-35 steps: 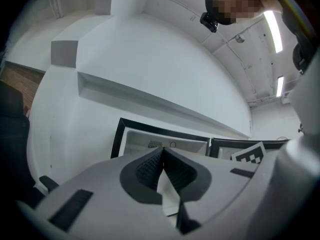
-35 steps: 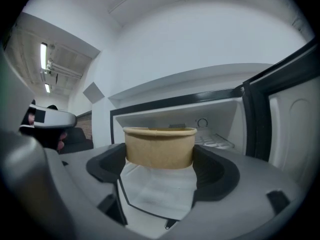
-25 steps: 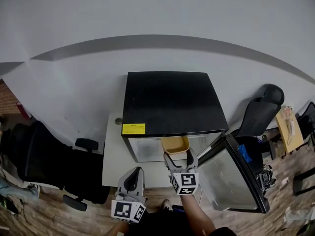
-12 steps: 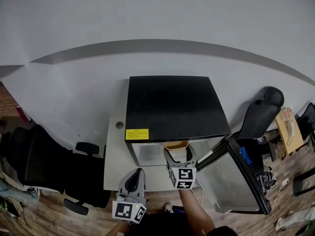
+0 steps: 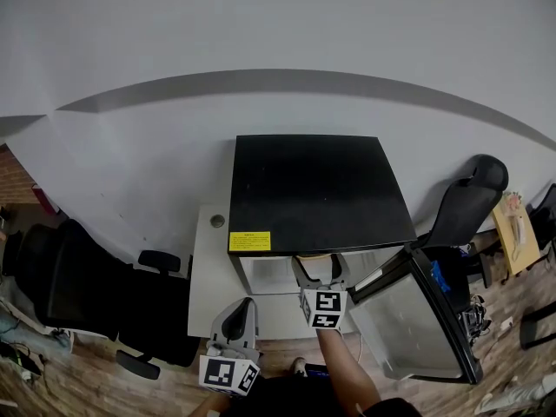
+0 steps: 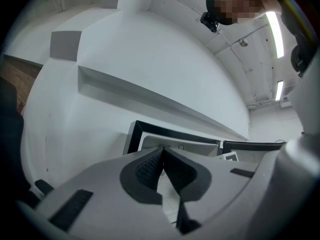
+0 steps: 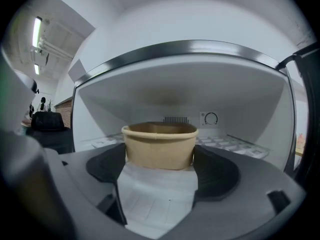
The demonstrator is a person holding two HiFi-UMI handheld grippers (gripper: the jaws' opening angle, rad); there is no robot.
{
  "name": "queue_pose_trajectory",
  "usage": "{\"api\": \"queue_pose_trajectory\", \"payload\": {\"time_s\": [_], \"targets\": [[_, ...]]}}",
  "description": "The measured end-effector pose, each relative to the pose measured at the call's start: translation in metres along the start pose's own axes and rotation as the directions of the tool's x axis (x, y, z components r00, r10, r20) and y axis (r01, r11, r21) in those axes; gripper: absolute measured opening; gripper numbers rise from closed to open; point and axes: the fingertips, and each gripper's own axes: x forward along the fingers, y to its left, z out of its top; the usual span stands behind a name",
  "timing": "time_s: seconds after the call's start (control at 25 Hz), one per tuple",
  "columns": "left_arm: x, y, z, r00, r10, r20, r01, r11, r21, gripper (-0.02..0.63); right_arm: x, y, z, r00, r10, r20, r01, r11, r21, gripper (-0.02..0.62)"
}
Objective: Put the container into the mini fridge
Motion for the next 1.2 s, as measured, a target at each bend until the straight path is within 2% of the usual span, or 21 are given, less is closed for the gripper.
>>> {"api": "queue_pose_trajectory", "payload": {"time_s": [0.36,0.92,1.2], "targets": [[-0.003,0.005,-0.004,1.0,0.009,-0.007,-0.009,1.0,-0.012,0.008,0.008,0.001,0.004,1.0,-0.009,0.018,0.009,1.0,-0.006,0.434],[-0.011,0.003,-0.001,1.0,0.016,-0.006,-0.017,1.0,-0.014,0.008,-0.001,0.003,0.002,0.999,0.03,0.017,-0.03,0.999,0.011,0.434],[-0.016,-0.004,-0.003,1.0,0.004,-0.007,-0.005,1.0,-0.015,0.008,-0.052,0.008,0.003,0.995,0.1,0.027,-0.103,0.987,0.122,0.433]]}}
